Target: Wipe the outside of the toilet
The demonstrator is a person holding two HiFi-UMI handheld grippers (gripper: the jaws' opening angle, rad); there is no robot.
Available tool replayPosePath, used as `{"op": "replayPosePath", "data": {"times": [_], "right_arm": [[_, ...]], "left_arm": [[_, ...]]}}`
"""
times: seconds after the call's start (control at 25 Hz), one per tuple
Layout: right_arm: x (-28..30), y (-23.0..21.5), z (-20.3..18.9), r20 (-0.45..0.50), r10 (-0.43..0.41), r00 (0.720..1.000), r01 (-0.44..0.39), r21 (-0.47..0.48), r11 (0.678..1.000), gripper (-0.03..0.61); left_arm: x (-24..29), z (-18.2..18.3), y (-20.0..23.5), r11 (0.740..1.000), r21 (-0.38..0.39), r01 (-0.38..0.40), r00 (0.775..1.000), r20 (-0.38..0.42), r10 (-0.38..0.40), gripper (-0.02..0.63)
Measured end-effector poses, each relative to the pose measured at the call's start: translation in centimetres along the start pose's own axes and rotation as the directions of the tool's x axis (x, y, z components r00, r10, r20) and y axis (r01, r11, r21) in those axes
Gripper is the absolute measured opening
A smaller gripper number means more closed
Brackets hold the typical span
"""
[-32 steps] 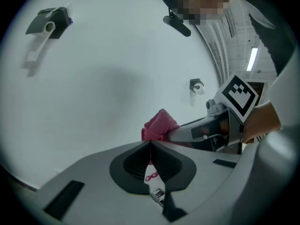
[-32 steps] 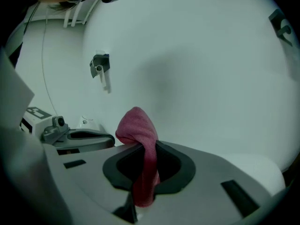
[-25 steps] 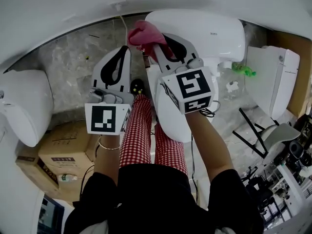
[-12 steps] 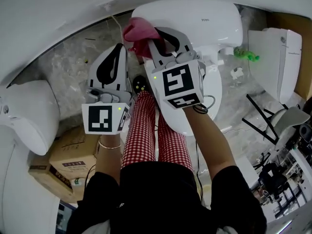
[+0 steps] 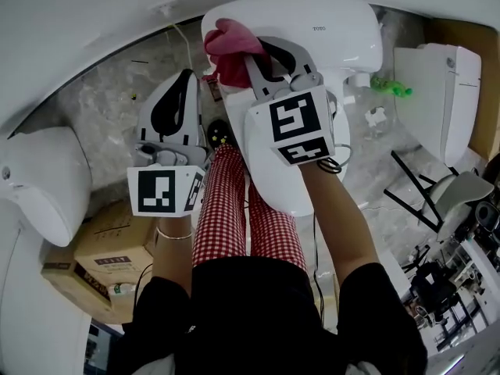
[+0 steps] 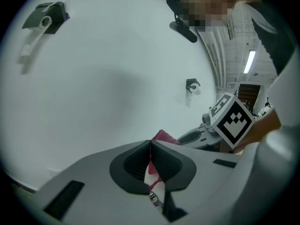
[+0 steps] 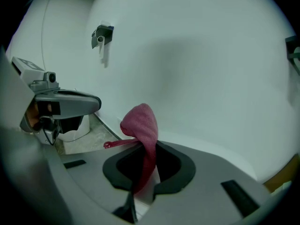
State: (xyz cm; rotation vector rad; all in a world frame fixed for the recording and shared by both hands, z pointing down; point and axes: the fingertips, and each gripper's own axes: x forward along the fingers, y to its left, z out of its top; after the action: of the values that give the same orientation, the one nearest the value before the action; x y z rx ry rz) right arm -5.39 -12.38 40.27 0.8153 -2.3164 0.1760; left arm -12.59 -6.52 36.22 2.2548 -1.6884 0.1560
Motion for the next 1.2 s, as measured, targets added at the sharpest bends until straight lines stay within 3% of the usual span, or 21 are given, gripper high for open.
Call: {"op": "replayPosePath", "data": {"times": [0.48,0.88,1.2], "right_arm": [[-1.7,-3.6,-0.7,0.021,-0.021,1.0,0.02,0.052,0.998,0.06],[-4.6,-9.7,-3.1,0.008,-0.137,0.991,0.135,0.116,0.984,0.06],[-6.0,-12.4,-4.6,-0.003,-0.182,0.983,0.181,0.122,0.976,0.06]], "left_arm": [[0.8,0.3,-2.4,1.0,0.008,0.014,1.0,0.002,-0.014,0.011],[1.7,-0.3,-4.4,0.999,0.014,0.035,0.999,-0.012,-0.035,0.011],[2.6,-0.2,-5.7,0.999,0.013,0.052,0.999,-0.012,-0.052,0.011]]}}
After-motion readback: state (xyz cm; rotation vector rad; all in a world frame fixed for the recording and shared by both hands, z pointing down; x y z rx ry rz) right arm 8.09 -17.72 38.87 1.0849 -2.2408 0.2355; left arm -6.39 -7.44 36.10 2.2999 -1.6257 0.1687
